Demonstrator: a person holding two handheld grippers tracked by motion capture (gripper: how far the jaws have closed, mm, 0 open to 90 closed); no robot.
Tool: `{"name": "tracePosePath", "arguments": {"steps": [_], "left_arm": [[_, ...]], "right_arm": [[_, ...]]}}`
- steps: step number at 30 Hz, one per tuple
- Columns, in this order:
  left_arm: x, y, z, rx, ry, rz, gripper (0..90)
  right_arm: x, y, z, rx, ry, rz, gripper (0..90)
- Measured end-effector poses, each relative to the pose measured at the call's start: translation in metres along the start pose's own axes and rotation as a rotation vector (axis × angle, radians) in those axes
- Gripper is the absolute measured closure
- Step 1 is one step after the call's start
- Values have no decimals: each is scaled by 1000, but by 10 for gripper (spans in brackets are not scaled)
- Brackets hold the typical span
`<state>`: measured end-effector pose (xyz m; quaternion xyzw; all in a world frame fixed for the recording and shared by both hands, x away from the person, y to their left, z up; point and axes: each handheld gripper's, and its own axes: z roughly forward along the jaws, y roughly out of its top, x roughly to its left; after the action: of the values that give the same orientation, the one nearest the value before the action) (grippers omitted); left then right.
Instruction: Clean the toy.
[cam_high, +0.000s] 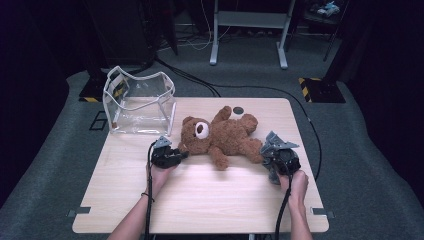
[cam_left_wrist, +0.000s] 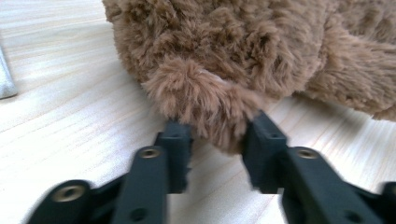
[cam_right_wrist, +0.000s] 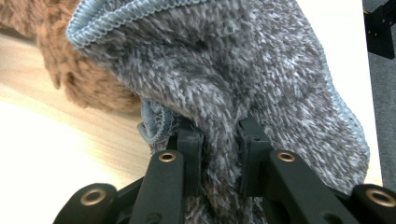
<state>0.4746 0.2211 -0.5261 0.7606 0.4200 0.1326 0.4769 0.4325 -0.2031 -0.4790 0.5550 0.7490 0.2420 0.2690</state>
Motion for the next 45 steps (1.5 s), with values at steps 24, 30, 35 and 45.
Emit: {"name": "tracePosePath", "arguments": {"steps": [24, 30, 35, 45], "left_arm": [[-92, 20, 1, 63, 79, 203, 136], [-119, 21, 22, 80, 64, 219, 85], [-137, 21, 37, 85, 74, 255, 82], [-154, 20, 60, 104, 148, 323, 162]], "right_arm": [[-6, -5, -11, -18, 22, 12, 743], [-8, -6, -12, -17, 21, 13, 742], [-7, -6, -13, -18, 21, 16, 742], [-4, -6, -12, -18, 29, 17, 740]]}}
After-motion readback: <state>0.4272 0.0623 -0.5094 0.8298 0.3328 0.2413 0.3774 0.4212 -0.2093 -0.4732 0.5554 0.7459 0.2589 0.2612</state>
